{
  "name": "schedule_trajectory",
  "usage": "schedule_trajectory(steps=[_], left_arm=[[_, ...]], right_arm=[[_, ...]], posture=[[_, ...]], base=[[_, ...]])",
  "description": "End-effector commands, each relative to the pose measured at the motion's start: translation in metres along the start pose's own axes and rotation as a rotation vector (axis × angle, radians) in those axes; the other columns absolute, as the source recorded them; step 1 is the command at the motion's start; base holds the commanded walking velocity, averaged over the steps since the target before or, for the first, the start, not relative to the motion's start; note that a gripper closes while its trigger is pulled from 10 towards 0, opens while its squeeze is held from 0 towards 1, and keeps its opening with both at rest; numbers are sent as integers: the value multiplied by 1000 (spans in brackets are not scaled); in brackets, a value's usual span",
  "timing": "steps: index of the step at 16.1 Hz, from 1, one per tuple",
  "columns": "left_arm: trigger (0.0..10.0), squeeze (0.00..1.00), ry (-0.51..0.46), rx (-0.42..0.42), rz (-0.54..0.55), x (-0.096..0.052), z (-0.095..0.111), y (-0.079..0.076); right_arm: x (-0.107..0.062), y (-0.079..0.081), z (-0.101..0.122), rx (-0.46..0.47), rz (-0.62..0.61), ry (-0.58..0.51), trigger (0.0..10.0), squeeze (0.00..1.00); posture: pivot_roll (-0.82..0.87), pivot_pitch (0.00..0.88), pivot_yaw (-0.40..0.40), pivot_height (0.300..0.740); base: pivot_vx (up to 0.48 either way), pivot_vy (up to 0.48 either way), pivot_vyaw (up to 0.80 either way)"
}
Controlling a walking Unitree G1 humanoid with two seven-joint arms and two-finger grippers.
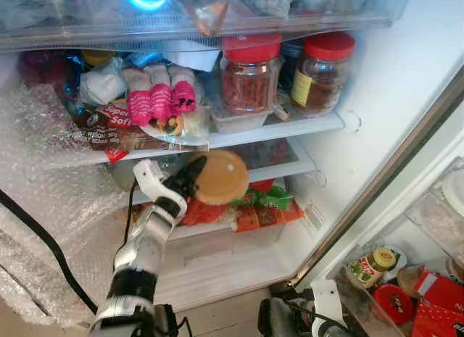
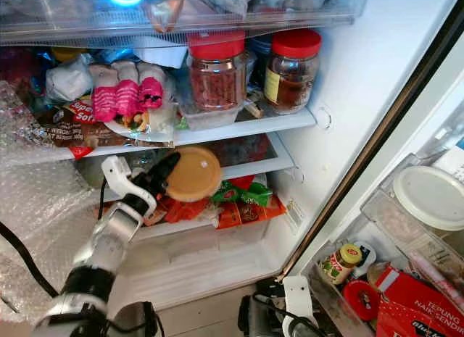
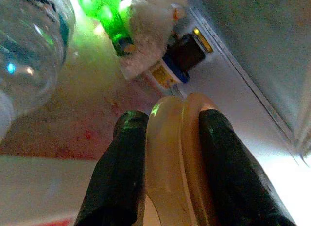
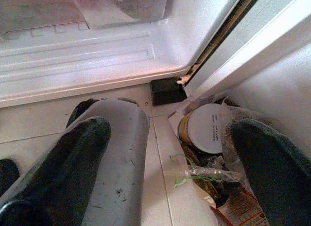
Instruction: Restocking fridge
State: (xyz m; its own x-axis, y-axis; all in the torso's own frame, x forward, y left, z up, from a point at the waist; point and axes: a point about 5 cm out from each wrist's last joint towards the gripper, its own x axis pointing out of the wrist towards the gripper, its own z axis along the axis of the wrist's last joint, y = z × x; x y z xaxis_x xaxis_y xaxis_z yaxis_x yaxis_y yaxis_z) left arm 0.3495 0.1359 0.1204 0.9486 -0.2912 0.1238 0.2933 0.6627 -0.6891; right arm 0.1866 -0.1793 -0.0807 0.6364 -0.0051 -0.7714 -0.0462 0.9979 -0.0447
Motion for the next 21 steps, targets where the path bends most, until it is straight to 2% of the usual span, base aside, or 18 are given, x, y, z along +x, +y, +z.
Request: schedule_trajectory(steps=[1,4,10,11,12,21], left_arm=[[10000,0,-18,-3,10,4,1,-1],[10000,0,-85,-7,71,14,7,2],[10000,0,-113,4,149,20,6,7],[10000,922,-112,1,154,21,5,7],[10000,1000,-113,3,156,21,4,7],[10000,1000,-134,11,163,23,6,6]], right_arm=[[-11,0,-42,5,-8,160,10000,0],[-11,-3,-44,8,-14,166,10000,0],[-12,-4,-46,9,-15,174,10000,0],[-12,-3,-46,8,-14,175,10000,0],[-12,-3,-46,9,-14,175,10000,0],[-13,-4,-48,9,-16,182,10000,0]], posture=[[-97,98,-49,603],[-104,102,-47,603],[-103,105,-46,603],[-102,105,-46,603],[-102,105,-46,603],[-102,108,-47,603]], base=[[0,0,0],[0,0,0],[0,0,0],[0,0,0],[0,0,0],[0,0,0]])
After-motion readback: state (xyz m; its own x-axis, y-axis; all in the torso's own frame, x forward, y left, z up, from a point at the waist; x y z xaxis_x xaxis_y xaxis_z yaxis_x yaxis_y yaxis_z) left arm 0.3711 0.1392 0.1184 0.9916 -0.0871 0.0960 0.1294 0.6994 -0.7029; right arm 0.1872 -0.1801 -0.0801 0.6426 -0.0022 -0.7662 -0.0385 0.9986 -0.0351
